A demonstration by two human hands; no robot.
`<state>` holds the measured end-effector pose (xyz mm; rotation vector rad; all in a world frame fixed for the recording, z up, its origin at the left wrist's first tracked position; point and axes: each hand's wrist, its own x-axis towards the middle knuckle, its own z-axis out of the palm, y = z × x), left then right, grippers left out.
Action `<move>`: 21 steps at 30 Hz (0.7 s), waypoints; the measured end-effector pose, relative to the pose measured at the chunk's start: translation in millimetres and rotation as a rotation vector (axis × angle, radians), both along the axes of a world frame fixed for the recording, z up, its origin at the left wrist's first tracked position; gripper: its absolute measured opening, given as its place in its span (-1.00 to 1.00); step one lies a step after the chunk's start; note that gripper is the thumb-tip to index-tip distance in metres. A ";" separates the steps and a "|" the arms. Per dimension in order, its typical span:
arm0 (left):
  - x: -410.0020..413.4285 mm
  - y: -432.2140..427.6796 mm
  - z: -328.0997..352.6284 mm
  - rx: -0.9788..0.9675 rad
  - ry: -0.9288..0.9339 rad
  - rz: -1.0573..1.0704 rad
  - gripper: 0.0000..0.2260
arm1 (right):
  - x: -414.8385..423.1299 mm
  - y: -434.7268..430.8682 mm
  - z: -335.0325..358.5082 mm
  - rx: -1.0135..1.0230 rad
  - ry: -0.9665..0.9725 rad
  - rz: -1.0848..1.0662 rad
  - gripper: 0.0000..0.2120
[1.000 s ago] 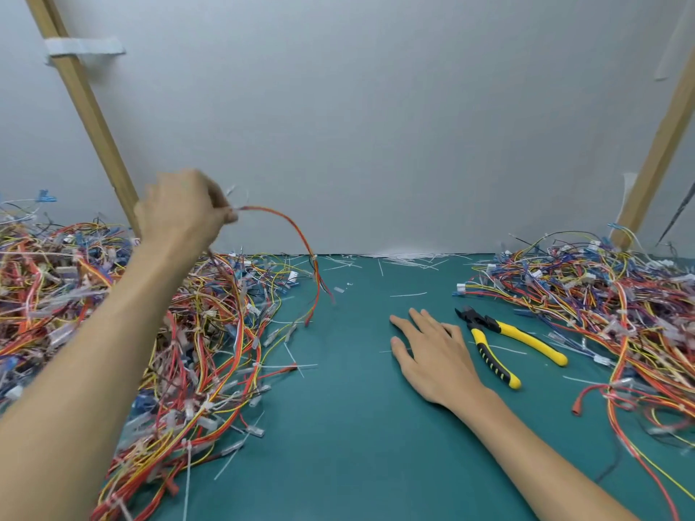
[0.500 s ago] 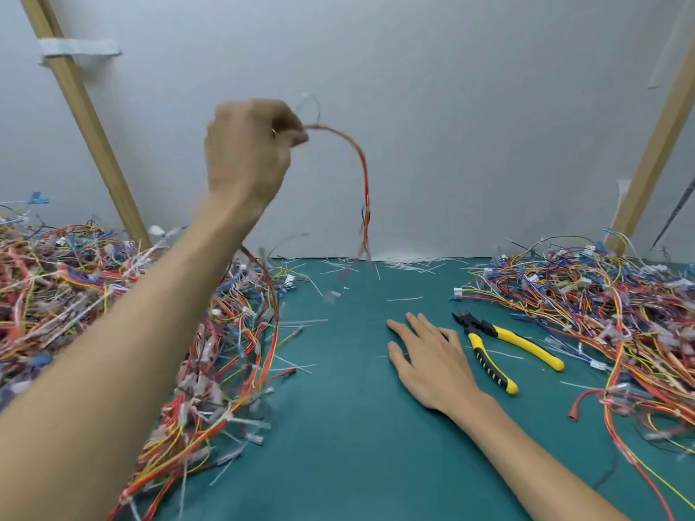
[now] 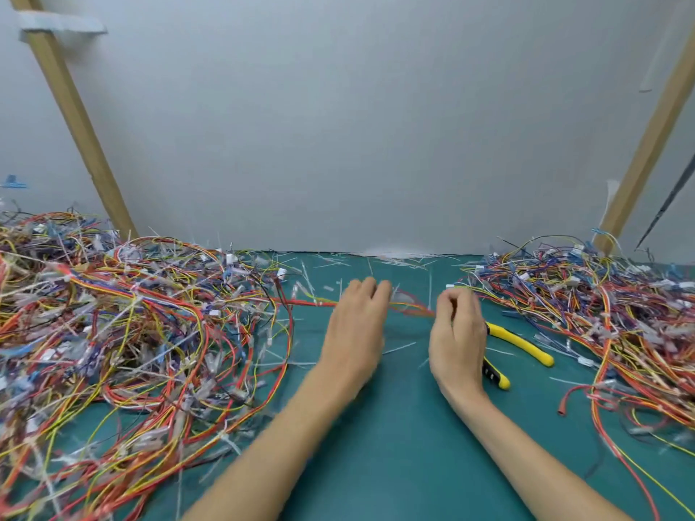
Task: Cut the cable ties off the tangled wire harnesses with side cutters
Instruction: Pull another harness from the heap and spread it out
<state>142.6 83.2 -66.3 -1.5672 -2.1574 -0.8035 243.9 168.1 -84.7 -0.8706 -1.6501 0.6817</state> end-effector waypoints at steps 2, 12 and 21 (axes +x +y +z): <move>-0.2 -6.0 -19.1 -0.036 0.030 -0.049 -0.79 | 0.0 -2.7 3.7 0.100 0.045 -0.018 -0.84; -0.2 -18.4 -18.8 -0.005 -0.034 -0.208 -0.53 | -38.5 -37.0 50.6 0.387 -0.701 0.465 -0.73; -10.1 -19.5 -22.6 -0.412 0.165 -0.198 -0.60 | -89.9 -35.2 64.1 0.179 -1.043 0.558 -0.83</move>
